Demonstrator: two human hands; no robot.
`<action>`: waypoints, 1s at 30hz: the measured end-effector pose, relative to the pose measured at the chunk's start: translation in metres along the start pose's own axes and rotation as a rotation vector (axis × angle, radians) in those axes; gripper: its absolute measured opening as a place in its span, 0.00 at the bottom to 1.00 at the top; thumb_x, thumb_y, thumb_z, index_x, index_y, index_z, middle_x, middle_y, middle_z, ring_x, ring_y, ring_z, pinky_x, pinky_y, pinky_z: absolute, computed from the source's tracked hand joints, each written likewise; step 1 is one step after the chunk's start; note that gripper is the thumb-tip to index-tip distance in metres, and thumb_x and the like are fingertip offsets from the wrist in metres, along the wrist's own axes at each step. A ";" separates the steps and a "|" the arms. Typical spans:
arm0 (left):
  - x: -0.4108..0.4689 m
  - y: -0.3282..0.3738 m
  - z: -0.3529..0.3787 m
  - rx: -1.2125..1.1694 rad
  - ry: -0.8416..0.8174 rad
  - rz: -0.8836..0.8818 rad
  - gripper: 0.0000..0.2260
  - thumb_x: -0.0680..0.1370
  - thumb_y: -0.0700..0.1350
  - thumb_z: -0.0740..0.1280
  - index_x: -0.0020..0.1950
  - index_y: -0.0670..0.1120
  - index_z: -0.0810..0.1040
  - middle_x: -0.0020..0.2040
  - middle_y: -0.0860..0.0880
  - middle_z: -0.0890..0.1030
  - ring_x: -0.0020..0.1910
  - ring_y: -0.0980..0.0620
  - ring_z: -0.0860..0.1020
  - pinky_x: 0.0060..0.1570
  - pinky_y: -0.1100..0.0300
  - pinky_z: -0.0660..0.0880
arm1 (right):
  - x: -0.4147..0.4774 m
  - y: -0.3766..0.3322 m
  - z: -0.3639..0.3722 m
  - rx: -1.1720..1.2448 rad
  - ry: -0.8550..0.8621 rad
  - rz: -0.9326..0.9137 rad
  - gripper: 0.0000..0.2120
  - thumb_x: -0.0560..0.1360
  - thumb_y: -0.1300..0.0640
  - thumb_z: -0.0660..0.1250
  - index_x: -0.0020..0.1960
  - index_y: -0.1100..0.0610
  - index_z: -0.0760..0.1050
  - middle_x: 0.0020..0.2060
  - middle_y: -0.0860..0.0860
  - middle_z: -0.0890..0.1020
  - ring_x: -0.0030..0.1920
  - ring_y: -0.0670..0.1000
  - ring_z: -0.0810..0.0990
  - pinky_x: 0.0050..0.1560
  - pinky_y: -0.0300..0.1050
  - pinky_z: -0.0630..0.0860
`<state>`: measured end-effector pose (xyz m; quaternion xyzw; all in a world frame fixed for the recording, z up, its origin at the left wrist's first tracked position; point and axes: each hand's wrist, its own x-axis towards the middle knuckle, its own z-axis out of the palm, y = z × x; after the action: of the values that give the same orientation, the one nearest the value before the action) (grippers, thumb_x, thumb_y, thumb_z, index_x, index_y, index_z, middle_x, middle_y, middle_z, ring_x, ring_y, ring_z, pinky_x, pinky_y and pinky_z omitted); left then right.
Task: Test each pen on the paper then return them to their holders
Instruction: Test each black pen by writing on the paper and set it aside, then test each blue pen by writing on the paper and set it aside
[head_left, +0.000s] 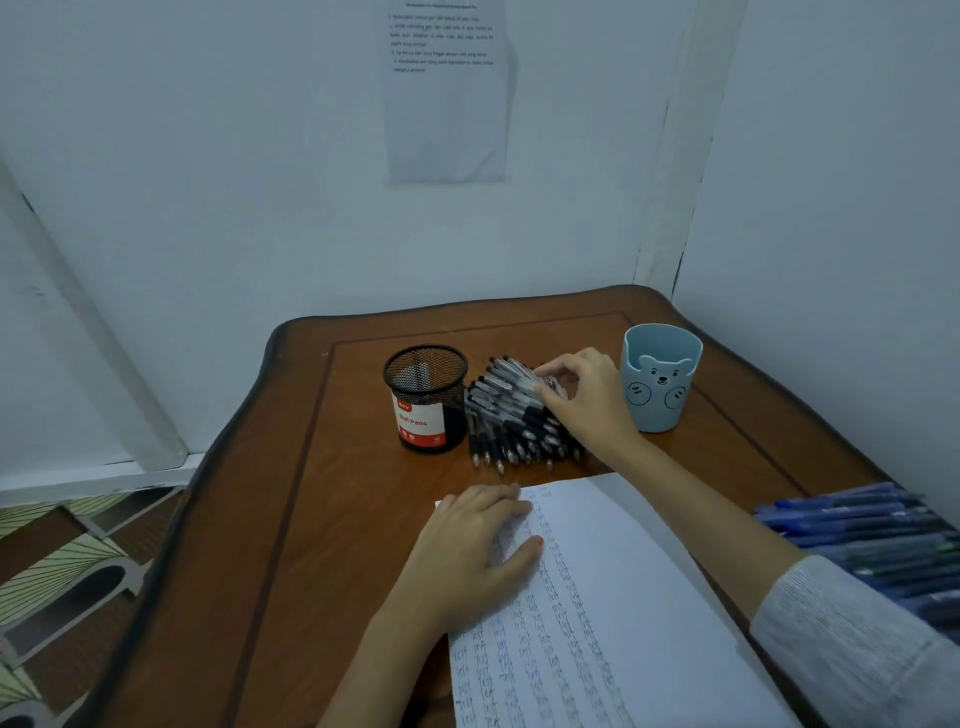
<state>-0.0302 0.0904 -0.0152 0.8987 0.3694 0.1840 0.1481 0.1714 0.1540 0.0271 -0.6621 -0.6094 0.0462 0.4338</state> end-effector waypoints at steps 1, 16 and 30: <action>-0.001 0.000 0.000 0.000 -0.012 -0.001 0.22 0.79 0.61 0.57 0.71 0.56 0.68 0.71 0.62 0.65 0.68 0.67 0.59 0.65 0.66 0.55 | -0.004 0.000 -0.007 0.012 0.007 -0.003 0.04 0.74 0.57 0.71 0.49 0.52 0.81 0.44 0.49 0.75 0.49 0.49 0.71 0.48 0.43 0.70; -0.002 0.016 0.006 -0.019 -0.107 -0.072 0.25 0.79 0.61 0.56 0.75 0.56 0.61 0.76 0.61 0.56 0.75 0.61 0.54 0.70 0.65 0.51 | -0.098 0.039 -0.146 0.069 -0.177 0.194 0.09 0.76 0.63 0.67 0.46 0.50 0.81 0.45 0.48 0.82 0.42 0.47 0.78 0.34 0.30 0.76; 0.007 0.052 0.032 -0.063 -0.096 -0.071 0.25 0.81 0.57 0.57 0.76 0.51 0.61 0.77 0.54 0.57 0.76 0.58 0.52 0.75 0.58 0.50 | -0.145 0.068 -0.197 -0.337 -0.517 0.030 0.17 0.74 0.59 0.69 0.61 0.46 0.78 0.49 0.44 0.71 0.54 0.44 0.67 0.52 0.37 0.68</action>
<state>0.0203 0.0555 -0.0206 0.8877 0.3875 0.1472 0.2004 0.3032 -0.0629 0.0384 -0.6998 -0.6888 0.1180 0.1478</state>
